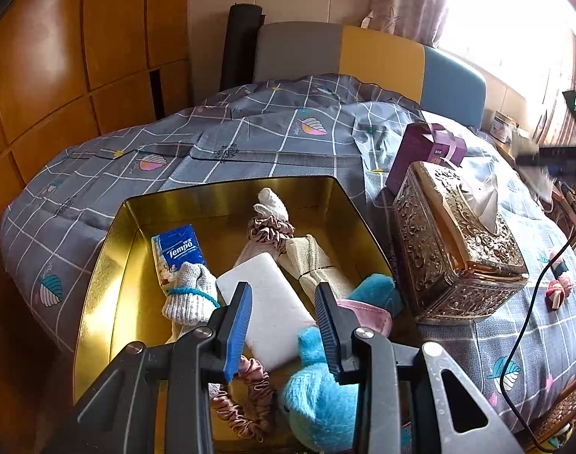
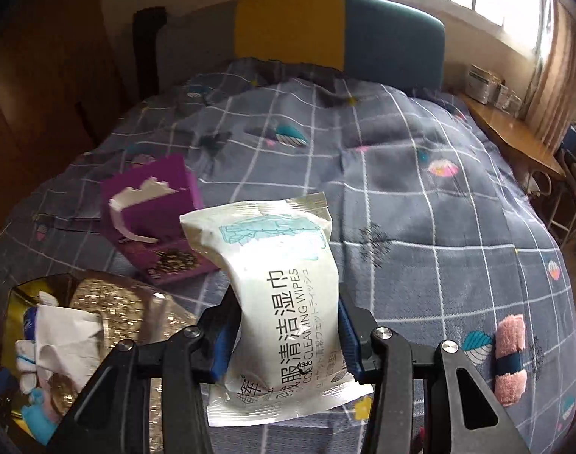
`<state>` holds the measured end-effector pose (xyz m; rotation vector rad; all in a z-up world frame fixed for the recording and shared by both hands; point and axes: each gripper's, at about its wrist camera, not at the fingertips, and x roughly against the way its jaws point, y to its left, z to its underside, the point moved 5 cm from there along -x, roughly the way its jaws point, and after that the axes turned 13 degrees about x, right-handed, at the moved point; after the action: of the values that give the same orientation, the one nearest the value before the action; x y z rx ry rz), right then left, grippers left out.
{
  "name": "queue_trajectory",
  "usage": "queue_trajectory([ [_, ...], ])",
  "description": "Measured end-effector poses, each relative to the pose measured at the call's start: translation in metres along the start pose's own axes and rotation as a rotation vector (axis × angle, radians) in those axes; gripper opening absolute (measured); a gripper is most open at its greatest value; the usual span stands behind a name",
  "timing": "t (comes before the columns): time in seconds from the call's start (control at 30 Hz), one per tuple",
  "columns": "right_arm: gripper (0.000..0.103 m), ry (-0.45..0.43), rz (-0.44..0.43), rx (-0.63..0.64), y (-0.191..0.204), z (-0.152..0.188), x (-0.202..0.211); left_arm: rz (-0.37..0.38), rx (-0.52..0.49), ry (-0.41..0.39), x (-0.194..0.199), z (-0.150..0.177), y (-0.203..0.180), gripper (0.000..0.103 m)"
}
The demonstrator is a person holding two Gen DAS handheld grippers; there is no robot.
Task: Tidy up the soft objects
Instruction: 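Carry the wipes pack into the gold tray and open the right tool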
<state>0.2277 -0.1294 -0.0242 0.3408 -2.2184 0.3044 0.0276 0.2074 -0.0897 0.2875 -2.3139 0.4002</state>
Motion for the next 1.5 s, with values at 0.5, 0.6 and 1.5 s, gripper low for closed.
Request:
queue_trajectory([
  [0.5,0.048,-0.158,-0.377,0.367,0.186,-0.015,0.075,-0.040,0.059,-0.049,0.009,-0.013,0.027,0.034],
  [0.6,0.048,-0.119,-0.446,0.452,0.226,0.000,0.073,-0.078,0.104,-0.083,0.016,-0.024,0.051,0.034],
  [1.5,0.072,0.073,-0.482,0.570,0.364,0.047,-0.042,-0.131,0.199,-0.061,0.008,-0.018,0.091,0.034],
])
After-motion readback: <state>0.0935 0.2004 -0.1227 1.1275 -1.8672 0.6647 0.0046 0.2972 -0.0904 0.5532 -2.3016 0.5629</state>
